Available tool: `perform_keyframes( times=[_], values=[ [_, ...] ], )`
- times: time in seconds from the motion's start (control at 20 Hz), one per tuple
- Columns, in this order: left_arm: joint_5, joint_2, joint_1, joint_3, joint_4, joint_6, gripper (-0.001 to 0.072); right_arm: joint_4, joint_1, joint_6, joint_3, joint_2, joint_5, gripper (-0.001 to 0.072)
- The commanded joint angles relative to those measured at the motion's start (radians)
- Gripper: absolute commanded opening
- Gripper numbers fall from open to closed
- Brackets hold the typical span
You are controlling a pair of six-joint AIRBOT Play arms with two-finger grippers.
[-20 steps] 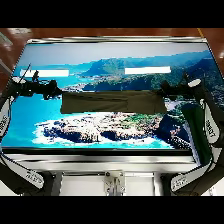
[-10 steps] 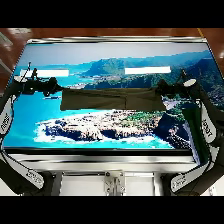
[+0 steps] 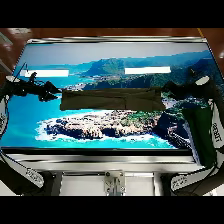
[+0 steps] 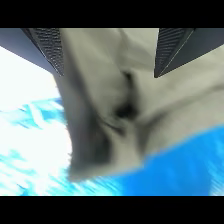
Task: Fold the shirts.
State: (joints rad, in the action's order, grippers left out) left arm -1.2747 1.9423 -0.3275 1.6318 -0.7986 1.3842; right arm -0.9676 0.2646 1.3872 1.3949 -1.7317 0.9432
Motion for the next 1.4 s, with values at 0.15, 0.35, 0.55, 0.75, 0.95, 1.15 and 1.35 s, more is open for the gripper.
perform_keyframes(
  times=[0.15, 0.35, 0.55, 0.75, 0.95, 1.15, 1.35],
  values=[
    [-0.143, -0.068, -0.010, 0.008, -0.008, 0.005, 0.0504, 0.033, 0.038, 0.010, 0.000, -0.087, 0.135, 0.0678],
    [-0.134, -0.113, 0.034, 0.009, -0.008, -0.030, 0.0504, 0.111, 0.005, -0.004, 0.000, -0.155, 0.111, 0.0677],
    [-0.093, -0.116, 0.093, 0.009, -0.001, -0.030, 0.0503, 0.123, -0.003, 0.042, 0.000, -0.178, 0.124, 0.0436],
    [-0.009, -0.115, 0.176, 0.009, 0.030, -0.030, 0.0275, 0.140, 0.002, -0.001, 0.008, -0.133, 0.151, 0.0058],
    [0.119, -0.100, 0.333, 0.008, 0.118, -0.082, 0.0042, 0.159, 0.002, -0.031, 0.008, 0.055, 0.210, 0.0058],
    [0.298, -0.052, 0.573, 0.009, 0.190, -0.082, 0.0041, 0.154, 0.001, -0.005, 0.008, 0.267, 0.335, 0.0058],
    [0.416, -0.005, 0.758, 0.009, 0.305, -0.082, 0.0040, 0.152, -0.005, 0.064, 0.008, 0.434, 0.404, 0.0058]
  ],
)
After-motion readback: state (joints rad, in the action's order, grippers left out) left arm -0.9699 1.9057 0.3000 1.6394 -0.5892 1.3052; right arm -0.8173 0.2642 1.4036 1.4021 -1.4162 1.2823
